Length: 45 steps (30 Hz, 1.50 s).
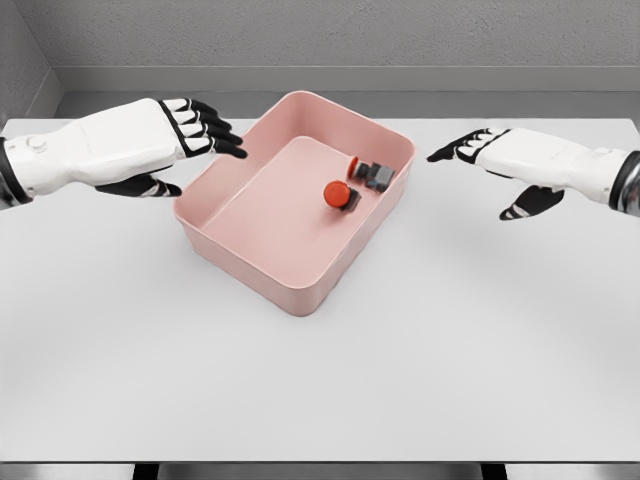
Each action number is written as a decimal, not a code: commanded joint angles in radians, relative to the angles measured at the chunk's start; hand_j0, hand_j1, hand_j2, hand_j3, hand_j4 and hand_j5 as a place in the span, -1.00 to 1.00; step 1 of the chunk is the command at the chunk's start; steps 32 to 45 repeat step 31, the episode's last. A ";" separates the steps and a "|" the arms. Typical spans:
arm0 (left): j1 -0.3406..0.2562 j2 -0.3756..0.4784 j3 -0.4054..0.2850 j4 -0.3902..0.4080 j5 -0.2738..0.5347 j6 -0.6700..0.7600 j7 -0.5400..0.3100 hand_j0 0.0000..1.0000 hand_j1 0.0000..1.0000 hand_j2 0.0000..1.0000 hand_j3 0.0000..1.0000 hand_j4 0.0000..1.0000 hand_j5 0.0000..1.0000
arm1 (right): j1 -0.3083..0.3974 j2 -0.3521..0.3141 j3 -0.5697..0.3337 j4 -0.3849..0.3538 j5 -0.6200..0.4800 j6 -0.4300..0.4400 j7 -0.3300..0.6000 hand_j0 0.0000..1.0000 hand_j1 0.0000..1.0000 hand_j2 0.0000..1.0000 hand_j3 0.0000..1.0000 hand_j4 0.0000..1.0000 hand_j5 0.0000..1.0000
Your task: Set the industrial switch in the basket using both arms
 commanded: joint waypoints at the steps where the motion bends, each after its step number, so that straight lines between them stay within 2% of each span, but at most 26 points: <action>1: 0.000 0.001 0.000 0.004 0.024 0.002 0.001 1.00 1.00 1.00 1.00 1.00 1.00 | 0.006 -0.018 -0.075 0.000 -0.004 -0.037 -0.001 1.00 1.00 1.00 1.00 1.00 1.00; 4: 0.000 0.006 0.002 0.007 0.041 0.002 0.001 1.00 1.00 1.00 1.00 1.00 1.00 | 0.041 -0.020 -0.121 -0.002 -0.004 -0.046 -0.001 1.00 1.00 1.00 1.00 1.00 1.00; 7: 0.001 0.009 0.000 0.008 0.053 0.002 0.001 1.00 1.00 1.00 1.00 1.00 1.00 | 0.052 -0.020 -0.126 0.000 -0.004 -0.055 -0.001 1.00 1.00 1.00 1.00 1.00 1.00; 10: 0.017 0.091 0.003 0.007 0.096 0.002 0.001 1.00 1.00 1.00 1.00 1.00 1.00 | 0.069 -0.020 -0.127 0.000 -0.003 -0.069 -0.001 1.00 1.00 1.00 1.00 1.00 1.00; 15: 0.133 0.228 0.014 0.024 0.194 0.002 0.001 1.00 1.00 1.00 1.00 1.00 1.00 | 0.091 -0.026 -0.130 0.001 -0.003 -0.089 -0.001 1.00 1.00 1.00 1.00 1.00 1.00; 16: 0.150 0.246 0.014 0.045 0.209 0.002 0.001 1.00 1.00 1.00 1.00 1.00 1.00 | 0.109 -0.026 -0.153 0.001 -0.003 -0.090 -0.001 1.00 1.00 1.00 1.00 1.00 1.00; 18: 0.156 0.254 0.016 0.081 0.216 0.002 0.001 1.00 1.00 1.00 1.00 1.00 1.00 | 0.161 -0.027 -0.206 0.000 -0.003 -0.110 -0.001 1.00 1.00 1.00 1.00 1.00 1.00; 21: 0.163 0.254 0.014 0.139 0.222 0.002 -0.002 1.00 1.00 1.00 1.00 1.00 1.00 | 0.164 -0.029 -0.209 0.000 -0.003 -0.112 -0.001 1.00 1.00 1.00 1.00 1.00 1.00; 24: 0.192 0.256 0.014 0.139 0.217 0.002 -0.006 1.00 1.00 1.00 1.00 1.00 1.00 | 0.164 -0.027 -0.209 0.000 -0.003 -0.110 -0.001 1.00 1.00 1.00 1.00 1.00 1.00; 45: 0.192 0.253 0.014 0.137 0.217 0.002 -0.007 1.00 1.00 1.00 1.00 1.00 1.00 | 0.164 -0.027 -0.209 0.000 -0.004 -0.110 -0.001 1.00 1.00 1.00 1.00 1.00 1.00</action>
